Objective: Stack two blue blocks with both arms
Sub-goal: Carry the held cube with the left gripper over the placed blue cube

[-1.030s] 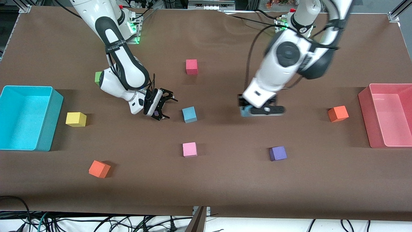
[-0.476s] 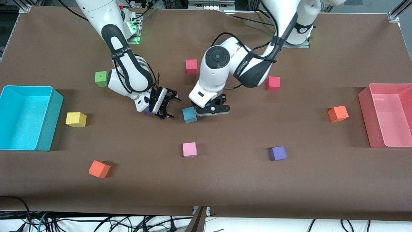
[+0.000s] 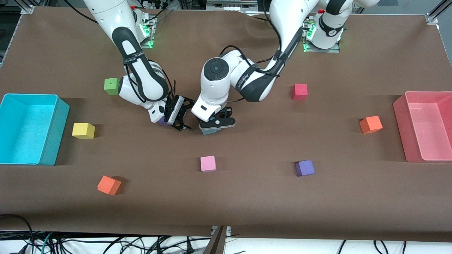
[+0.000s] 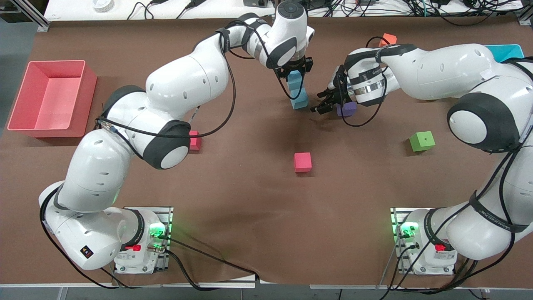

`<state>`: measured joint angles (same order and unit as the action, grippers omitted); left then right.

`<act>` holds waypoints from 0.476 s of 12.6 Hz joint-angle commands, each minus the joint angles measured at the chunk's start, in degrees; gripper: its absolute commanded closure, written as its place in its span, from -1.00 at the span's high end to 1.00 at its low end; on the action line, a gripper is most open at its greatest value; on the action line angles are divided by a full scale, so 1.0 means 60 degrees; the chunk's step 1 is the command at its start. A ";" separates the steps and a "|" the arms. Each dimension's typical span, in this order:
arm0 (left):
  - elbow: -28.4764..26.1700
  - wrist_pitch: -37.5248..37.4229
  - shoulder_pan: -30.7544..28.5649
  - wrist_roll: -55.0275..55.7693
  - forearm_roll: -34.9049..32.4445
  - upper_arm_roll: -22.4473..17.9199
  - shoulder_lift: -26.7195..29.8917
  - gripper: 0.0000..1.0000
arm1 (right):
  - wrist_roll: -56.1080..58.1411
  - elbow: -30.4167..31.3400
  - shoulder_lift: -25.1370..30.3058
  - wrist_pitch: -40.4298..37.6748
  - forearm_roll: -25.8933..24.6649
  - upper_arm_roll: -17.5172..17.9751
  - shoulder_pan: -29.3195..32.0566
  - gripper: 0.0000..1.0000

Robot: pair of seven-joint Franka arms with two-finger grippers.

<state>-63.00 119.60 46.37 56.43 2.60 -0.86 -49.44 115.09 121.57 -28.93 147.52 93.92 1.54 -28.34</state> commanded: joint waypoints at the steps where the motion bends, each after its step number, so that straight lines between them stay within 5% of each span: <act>1: 0.0597 0.0338 0.0312 0.0437 0.0226 -0.0311 -0.0621 -1.00 | 0.0154 -0.0105 -0.0070 0.0170 0.0254 0.0080 -0.0022 1.00; 6: 0.0568 0.0473 0.0562 0.0747 0.0226 -0.0340 -0.0885 -1.00 | 0.0183 -0.0105 -0.0070 0.0170 0.0254 0.0080 -0.0022 1.00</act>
<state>-62.30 122.77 48.72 60.36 2.60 -1.55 -53.22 115.09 121.56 -28.94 147.55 94.02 1.56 -28.35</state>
